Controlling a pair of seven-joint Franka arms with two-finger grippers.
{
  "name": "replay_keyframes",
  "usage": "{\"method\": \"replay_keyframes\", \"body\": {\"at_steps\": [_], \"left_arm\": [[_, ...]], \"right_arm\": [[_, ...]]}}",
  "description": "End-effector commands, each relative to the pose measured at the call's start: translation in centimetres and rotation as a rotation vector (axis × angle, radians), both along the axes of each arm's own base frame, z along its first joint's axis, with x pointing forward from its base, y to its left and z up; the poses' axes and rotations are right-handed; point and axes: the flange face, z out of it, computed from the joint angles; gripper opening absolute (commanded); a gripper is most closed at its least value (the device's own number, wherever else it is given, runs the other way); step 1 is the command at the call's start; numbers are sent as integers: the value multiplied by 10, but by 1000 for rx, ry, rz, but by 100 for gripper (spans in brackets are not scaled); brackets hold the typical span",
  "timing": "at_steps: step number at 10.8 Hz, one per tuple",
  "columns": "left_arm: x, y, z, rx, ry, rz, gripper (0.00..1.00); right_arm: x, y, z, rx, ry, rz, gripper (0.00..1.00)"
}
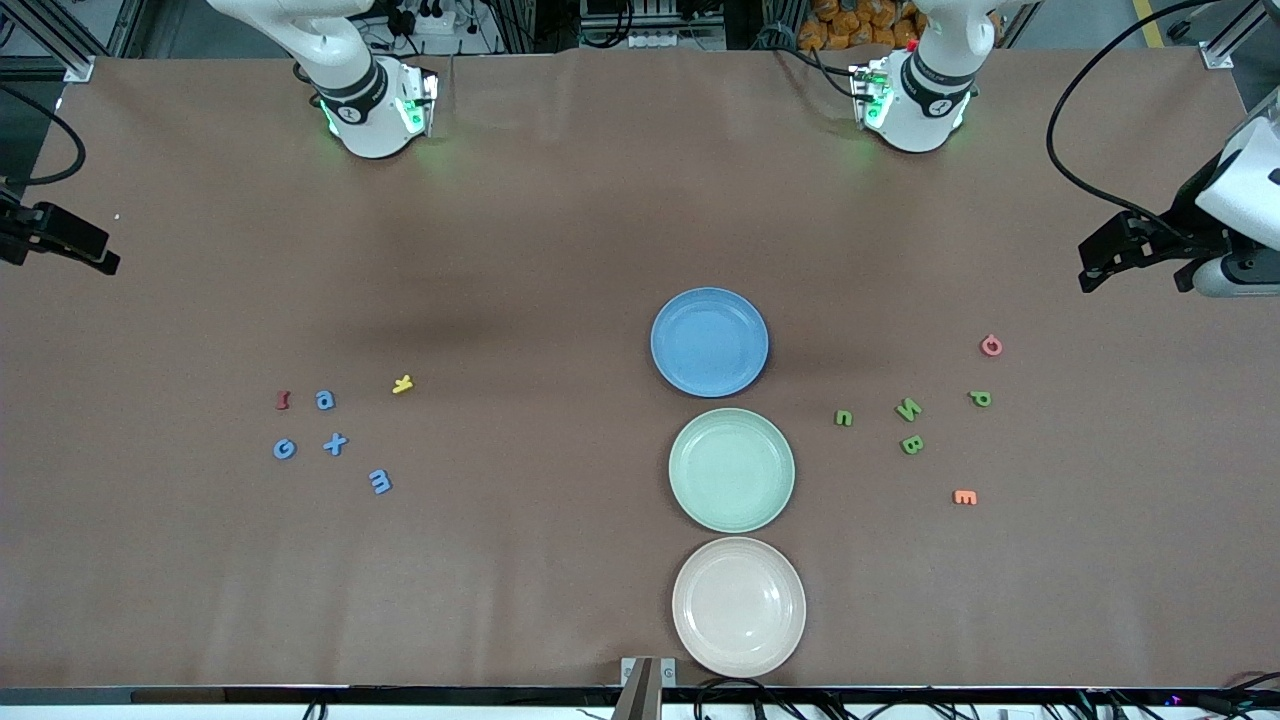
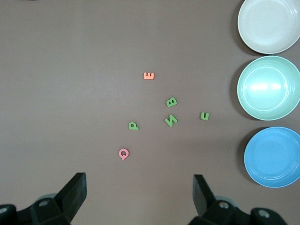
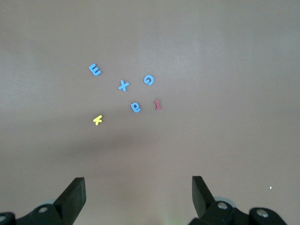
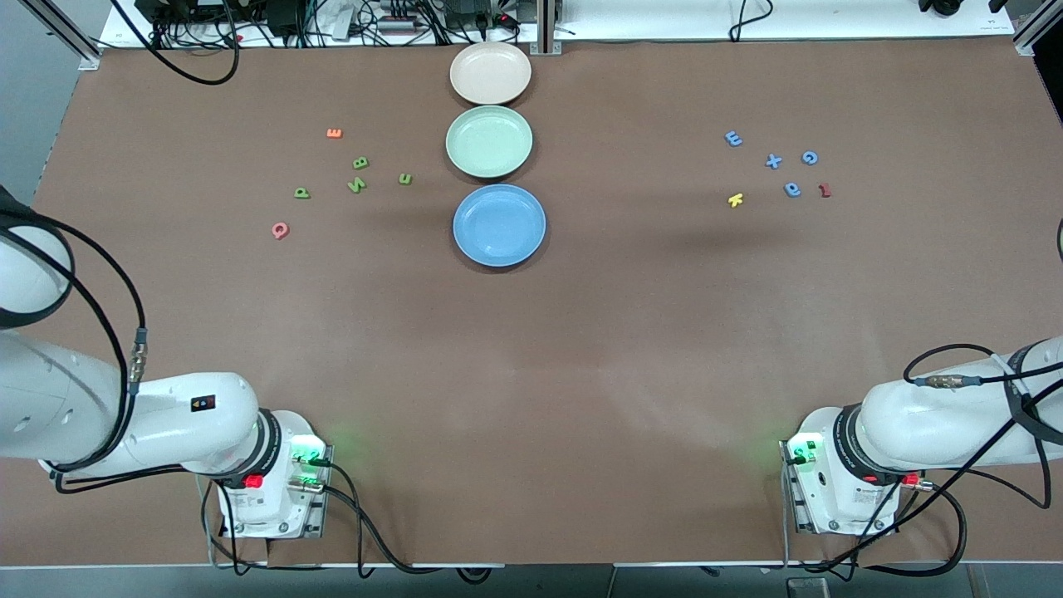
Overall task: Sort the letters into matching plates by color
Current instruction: 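Move both grippers out from rest toward the letter piles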
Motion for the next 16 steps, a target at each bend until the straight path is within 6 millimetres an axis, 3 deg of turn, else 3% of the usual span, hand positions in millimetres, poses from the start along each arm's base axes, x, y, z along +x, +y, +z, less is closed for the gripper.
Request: {"method": "replay_keyframes", "body": {"at_steps": [1, 4, 6, 10, 14, 16], "left_arm": [[-6, 1, 7, 16, 0, -21, 100], [1, -2, -7, -6, 29, -24, 100], [13, -7, -43, -21, 80, -18, 100], [25, -10, -118, -16, 35, -60, 100], [31, -4, -183, 5, 59, -71, 100], [40, 0, -228, 18, 115, -73, 100]], "right_arm": [[0, 0, 2, 8, -1, -10, 100], [0, 0, 1, 8, -1, -10, 100], [3, 2, -10, 9, -2, -8, 100], [25, 5, -99, 6, -36, 7, 100], [58, 14, -163, 76, -40, -13, 100], [64, 35, -213, 71, -28, 44, 100]]}}
